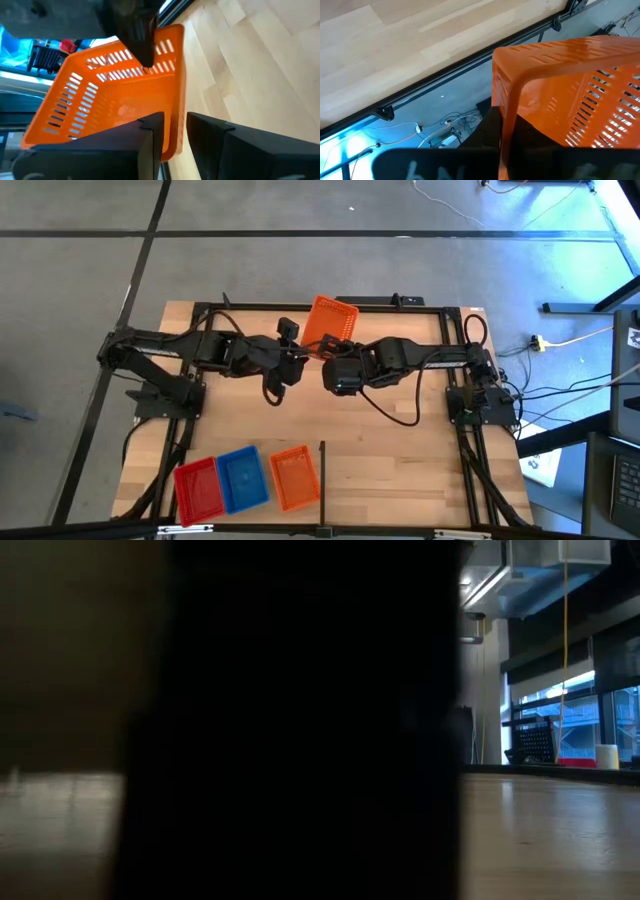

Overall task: Stack baskets on shelf by color
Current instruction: Stack the orange bin on top of the orange bin on the shelf

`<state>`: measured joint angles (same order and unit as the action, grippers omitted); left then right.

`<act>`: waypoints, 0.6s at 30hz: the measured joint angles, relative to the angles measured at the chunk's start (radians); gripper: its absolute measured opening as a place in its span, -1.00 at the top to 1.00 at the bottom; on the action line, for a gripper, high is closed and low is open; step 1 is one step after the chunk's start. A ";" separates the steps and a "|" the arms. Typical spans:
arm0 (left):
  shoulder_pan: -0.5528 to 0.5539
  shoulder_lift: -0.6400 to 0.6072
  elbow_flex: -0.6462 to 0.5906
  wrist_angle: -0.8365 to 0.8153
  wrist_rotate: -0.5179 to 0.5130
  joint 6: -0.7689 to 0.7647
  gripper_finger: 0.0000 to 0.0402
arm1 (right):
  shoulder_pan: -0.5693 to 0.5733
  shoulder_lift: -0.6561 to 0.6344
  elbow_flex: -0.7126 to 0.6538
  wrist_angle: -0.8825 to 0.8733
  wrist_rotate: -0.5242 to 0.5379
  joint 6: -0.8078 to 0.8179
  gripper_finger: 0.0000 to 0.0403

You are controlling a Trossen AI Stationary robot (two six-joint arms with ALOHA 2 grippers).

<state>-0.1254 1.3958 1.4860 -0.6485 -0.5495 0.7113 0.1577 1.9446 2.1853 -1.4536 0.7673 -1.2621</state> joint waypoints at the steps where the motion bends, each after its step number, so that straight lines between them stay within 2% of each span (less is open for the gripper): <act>1: 0.006 0.006 0.002 -0.005 0.004 -0.001 0.63 | 0.000 0.000 0.000 0.000 0.000 -0.001 1.00; 8: 0.014 0.025 0.002 -0.022 -0.001 0.042 0.65 | 0.000 0.000 0.000 0.000 0.000 -0.003 1.00; 13: 0.014 0.025 0.001 -0.021 -0.010 0.103 0.92 | -0.001 0.000 0.000 0.012 0.000 -0.002 0.99; 18: 0.014 0.024 0.001 -0.030 -0.013 0.039 0.98 | -0.002 0.000 -0.001 0.061 -0.002 0.003 0.92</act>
<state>-0.1114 1.4194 1.4868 -0.6783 -0.5627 0.7500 0.1558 1.9450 2.1845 -1.3921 0.7650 -1.2590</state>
